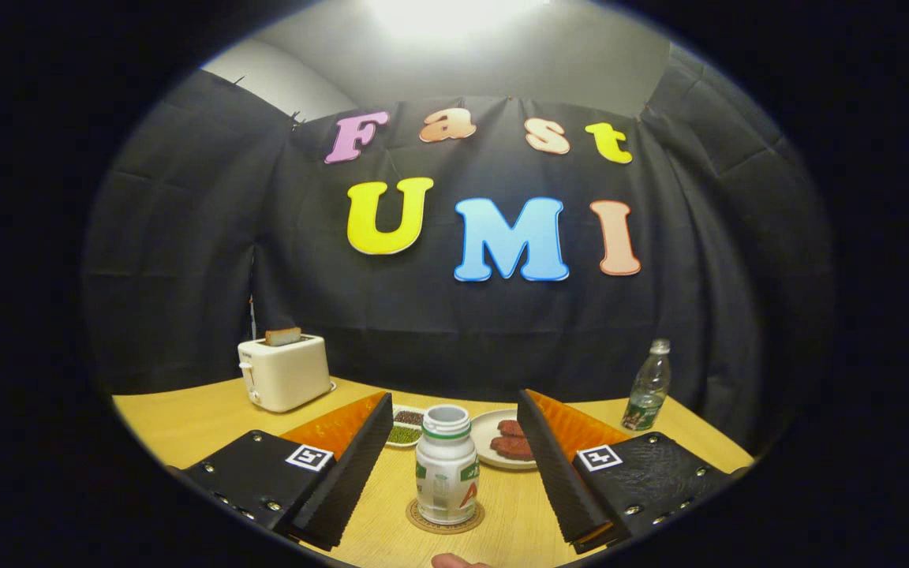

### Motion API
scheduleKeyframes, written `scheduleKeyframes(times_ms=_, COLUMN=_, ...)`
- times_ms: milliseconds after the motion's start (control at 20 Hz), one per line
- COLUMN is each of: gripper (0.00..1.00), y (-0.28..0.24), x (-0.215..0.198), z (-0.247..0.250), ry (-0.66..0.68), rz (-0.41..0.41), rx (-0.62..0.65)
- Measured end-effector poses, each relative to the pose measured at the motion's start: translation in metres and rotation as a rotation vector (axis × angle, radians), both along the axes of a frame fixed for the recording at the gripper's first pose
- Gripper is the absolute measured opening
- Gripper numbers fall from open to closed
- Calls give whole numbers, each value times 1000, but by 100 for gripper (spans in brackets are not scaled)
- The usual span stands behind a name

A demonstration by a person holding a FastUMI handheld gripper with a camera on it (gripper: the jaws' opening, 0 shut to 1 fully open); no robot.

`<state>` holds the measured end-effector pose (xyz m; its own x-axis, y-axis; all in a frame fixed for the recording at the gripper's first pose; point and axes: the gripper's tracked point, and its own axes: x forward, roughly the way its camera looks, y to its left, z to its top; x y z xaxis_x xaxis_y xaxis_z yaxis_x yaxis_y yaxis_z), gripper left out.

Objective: Take the bottle from table, then pour the juice into the cup, finally place the bottle on the coaster

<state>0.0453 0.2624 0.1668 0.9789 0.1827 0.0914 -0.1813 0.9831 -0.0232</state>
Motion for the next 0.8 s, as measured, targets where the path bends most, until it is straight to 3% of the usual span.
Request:
scheduleKeyframes(times_ms=350, gripper=97, y=-17, x=-56, z=107, ry=-91, rz=-43, rx=-32)
scheduleKeyframes(times_ms=800, gripper=97, y=-37, x=-69, z=76, ry=8, rz=-21, rx=-65)
